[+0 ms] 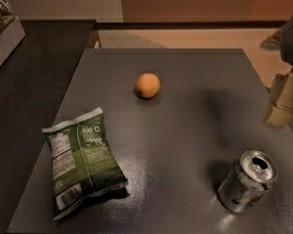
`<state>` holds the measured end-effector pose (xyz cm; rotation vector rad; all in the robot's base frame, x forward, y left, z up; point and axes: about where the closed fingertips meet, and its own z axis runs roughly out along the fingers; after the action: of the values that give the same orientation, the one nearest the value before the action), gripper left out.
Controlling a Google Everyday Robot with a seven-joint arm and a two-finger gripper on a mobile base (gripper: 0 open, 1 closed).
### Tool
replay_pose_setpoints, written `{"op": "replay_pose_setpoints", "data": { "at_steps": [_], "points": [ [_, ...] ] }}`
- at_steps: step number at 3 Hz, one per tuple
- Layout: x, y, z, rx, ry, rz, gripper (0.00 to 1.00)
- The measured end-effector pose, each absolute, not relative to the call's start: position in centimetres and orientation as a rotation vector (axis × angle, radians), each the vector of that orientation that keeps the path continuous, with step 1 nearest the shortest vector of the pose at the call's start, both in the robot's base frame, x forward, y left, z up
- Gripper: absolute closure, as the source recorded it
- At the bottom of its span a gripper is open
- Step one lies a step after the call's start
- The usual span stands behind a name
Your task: Move 7up can near orange
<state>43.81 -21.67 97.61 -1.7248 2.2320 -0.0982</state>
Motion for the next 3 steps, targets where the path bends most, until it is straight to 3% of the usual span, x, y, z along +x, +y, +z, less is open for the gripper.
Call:
{"op": "replay_pose_setpoints", "data": {
  "at_steps": [3],
  "points": [
    [42.1,-22.5,97.8,-1.814,2.176,-0.022,0.0]
  ]
}}
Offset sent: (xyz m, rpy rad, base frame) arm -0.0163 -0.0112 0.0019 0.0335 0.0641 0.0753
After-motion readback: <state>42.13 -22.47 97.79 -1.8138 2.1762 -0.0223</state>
